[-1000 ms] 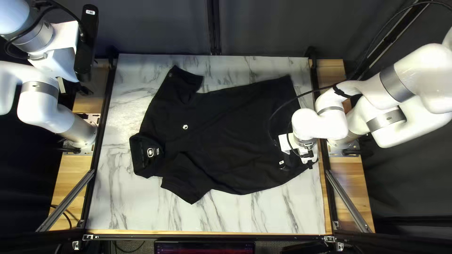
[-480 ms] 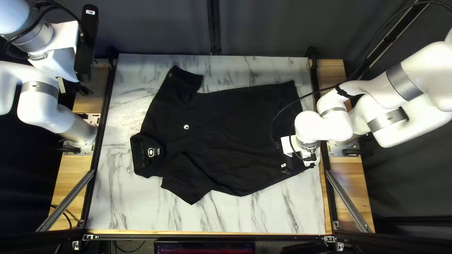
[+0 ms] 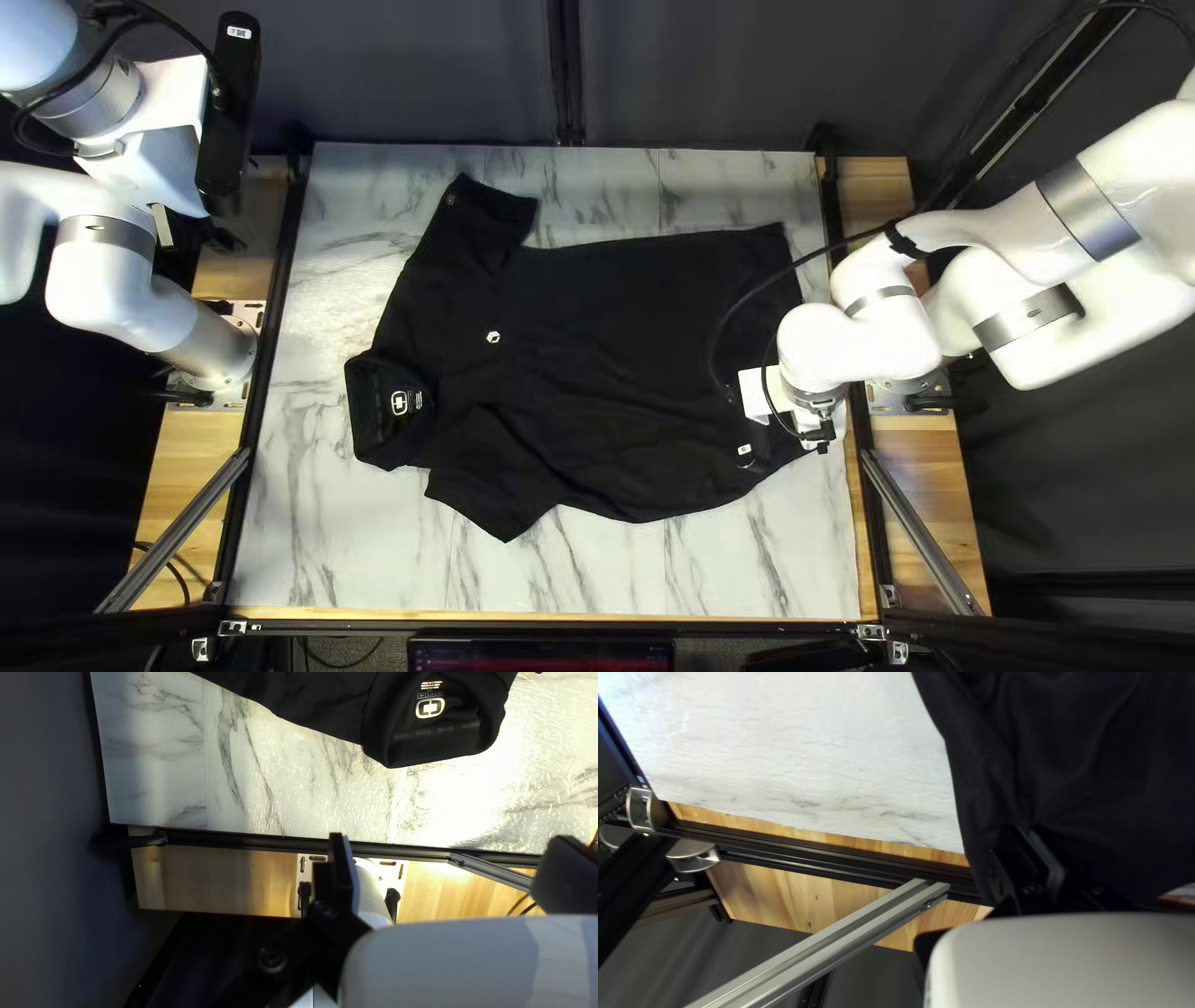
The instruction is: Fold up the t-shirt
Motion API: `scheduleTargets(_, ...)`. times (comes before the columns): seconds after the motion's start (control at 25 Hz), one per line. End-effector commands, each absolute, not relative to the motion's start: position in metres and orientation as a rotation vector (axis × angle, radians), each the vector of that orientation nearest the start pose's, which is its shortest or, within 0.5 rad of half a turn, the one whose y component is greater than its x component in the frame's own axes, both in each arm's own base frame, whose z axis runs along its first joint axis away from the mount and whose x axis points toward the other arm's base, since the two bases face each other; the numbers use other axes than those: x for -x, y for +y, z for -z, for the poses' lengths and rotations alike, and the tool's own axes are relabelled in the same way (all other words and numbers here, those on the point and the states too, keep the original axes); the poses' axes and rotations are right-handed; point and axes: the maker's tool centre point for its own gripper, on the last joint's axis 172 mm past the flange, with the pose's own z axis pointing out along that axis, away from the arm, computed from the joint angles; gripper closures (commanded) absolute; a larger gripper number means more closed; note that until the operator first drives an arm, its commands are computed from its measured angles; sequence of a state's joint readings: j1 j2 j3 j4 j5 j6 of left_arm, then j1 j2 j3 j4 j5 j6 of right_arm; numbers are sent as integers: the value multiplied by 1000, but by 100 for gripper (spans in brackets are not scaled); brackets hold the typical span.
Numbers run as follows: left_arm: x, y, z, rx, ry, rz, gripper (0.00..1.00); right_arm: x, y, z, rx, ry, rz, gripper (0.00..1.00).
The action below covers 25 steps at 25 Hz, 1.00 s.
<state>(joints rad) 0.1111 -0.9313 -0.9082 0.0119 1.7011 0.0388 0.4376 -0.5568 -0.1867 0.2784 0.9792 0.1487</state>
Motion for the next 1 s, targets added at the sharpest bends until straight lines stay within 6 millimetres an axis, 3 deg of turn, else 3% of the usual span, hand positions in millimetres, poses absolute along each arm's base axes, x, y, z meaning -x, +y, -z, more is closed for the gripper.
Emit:
scheduleTargets(0.04, -224, 28, -389, 3110, -116, 214, 0, -155, 124, -50, 2961, -161, -421, 0)
scheduleTargets(0.28, -224, 28, -389, 3110, -116, 214, 0, -151, 125, -41, 2948, -167, -416, 0)
scheduleTargets(0.48, -224, 28, -389, 3110, -116, 214, 0, -138, 129, -37, 2944, -153, -418, 12)
scheduleTargets(1.0, -224, 28, -389, 3110, -116, 214, 0, -122, 150, -30, 2945, -118, -413, 20)
